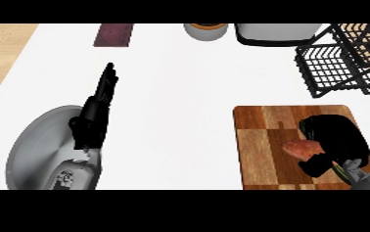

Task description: Pick the sweet potato from the cutting board and place it in the tiered basket

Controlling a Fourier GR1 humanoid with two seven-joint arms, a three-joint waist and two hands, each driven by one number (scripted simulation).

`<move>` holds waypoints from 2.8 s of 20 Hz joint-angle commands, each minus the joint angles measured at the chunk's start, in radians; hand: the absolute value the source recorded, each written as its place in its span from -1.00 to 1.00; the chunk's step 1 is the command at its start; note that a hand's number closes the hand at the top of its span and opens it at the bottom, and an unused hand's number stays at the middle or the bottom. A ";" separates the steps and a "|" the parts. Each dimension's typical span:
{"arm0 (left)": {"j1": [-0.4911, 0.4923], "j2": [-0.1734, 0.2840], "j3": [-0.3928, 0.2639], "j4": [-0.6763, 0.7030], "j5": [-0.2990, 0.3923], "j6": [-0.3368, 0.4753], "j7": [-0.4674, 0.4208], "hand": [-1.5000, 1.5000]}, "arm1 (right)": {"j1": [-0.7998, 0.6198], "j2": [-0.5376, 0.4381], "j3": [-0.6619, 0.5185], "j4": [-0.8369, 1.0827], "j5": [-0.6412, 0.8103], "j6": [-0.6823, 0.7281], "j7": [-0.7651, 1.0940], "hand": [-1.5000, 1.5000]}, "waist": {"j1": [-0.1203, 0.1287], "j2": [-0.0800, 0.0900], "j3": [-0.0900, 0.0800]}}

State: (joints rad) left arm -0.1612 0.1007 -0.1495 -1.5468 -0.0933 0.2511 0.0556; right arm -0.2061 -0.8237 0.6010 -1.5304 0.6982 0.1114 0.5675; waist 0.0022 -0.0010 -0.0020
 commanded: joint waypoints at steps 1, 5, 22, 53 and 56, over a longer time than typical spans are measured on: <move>0.050 0.018 0.027 -0.005 0.018 -0.025 -0.055 0.00 | -0.032 -0.019 -0.097 0.007 0.023 -0.019 -0.046 1.00 | 0.000 0.000 0.002; -0.023 -0.024 0.018 0.072 -0.018 0.016 -0.041 0.00 | -0.005 -0.092 -0.197 -0.184 -0.002 0.000 0.044 1.00 | -0.021 -0.001 0.001; 0.022 -0.007 0.013 -0.018 -0.010 -0.038 -0.002 0.00 | -0.169 -0.264 -0.782 -0.365 -0.471 0.348 0.165 1.00 | 0.003 0.001 0.001; -0.002 -0.031 0.051 0.034 -0.017 -0.072 -0.041 0.00 | -0.669 -0.014 -0.750 0.731 -0.148 0.113 -0.285 -1.00 | 0.031 0.012 0.002; -0.017 -0.044 0.050 0.052 -0.032 -0.056 -0.040 0.00 | -0.658 0.028 -0.796 0.756 -0.184 0.067 -0.335 -1.00 | 0.015 0.007 0.002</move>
State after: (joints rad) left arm -0.1764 0.0653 -0.1041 -1.5245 -0.1215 0.1903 0.0402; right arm -0.8472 -0.8539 -0.1502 -0.8501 0.5463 0.2235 0.2663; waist 0.0225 0.0070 0.0006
